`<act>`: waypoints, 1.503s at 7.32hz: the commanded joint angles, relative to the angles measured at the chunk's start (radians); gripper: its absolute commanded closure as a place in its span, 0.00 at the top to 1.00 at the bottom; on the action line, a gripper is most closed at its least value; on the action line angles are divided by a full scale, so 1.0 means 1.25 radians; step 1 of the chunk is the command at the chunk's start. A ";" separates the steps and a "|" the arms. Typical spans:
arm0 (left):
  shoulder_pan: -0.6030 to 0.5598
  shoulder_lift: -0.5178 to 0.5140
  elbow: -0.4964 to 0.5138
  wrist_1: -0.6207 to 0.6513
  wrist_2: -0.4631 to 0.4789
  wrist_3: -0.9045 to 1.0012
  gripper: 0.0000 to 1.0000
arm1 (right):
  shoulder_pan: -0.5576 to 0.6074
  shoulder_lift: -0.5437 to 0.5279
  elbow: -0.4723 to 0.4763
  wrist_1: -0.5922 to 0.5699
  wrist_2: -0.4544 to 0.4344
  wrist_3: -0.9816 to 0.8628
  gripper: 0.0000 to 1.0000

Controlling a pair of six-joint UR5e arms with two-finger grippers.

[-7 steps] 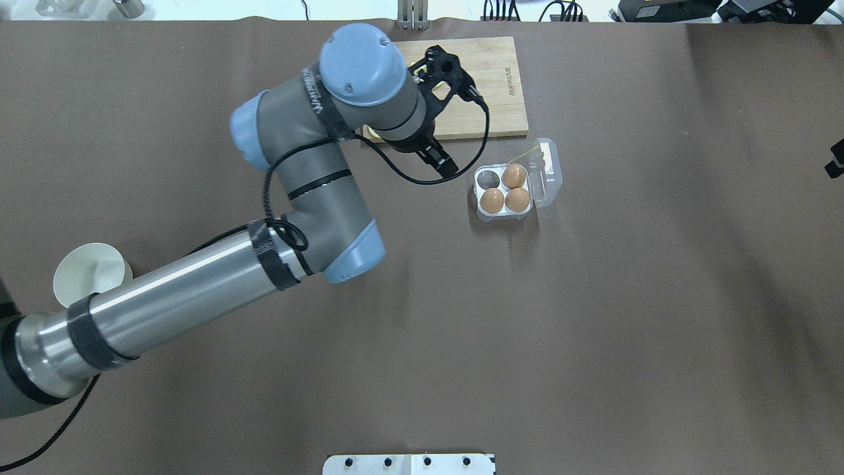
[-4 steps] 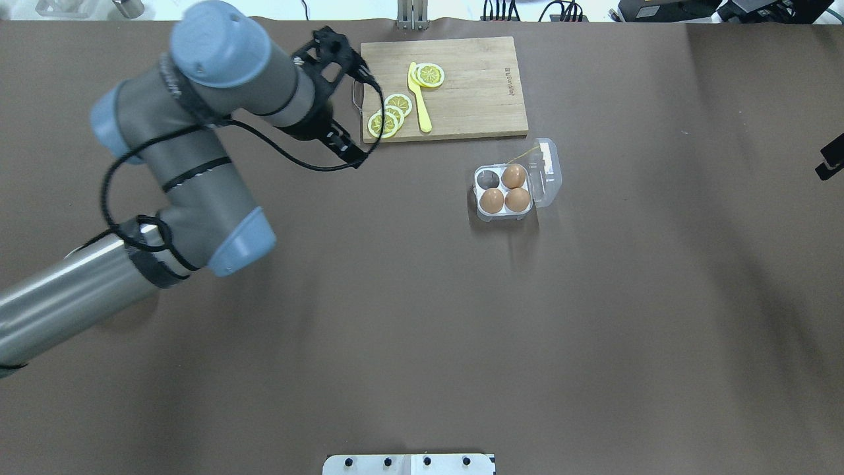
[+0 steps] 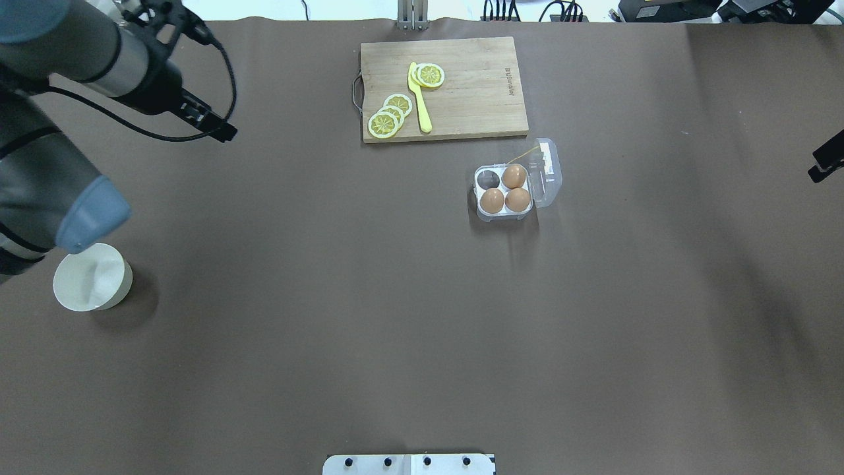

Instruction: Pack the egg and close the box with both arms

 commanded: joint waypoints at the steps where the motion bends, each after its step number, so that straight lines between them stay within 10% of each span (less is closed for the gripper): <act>1: -0.066 0.164 -0.001 -0.111 -0.018 0.030 0.96 | -0.055 0.070 -0.001 -0.001 0.003 0.029 0.98; 7: -0.263 0.502 0.037 -0.392 -0.189 0.083 0.96 | -0.195 0.197 -0.040 0.009 0.026 0.126 0.44; 8: -0.273 0.539 0.045 -0.423 -0.194 0.090 0.96 | -0.209 0.221 -0.077 0.051 0.047 0.157 0.23; 11: -0.320 0.558 0.061 -0.437 -0.207 0.109 0.97 | -0.246 0.322 -0.226 0.152 0.051 0.203 0.00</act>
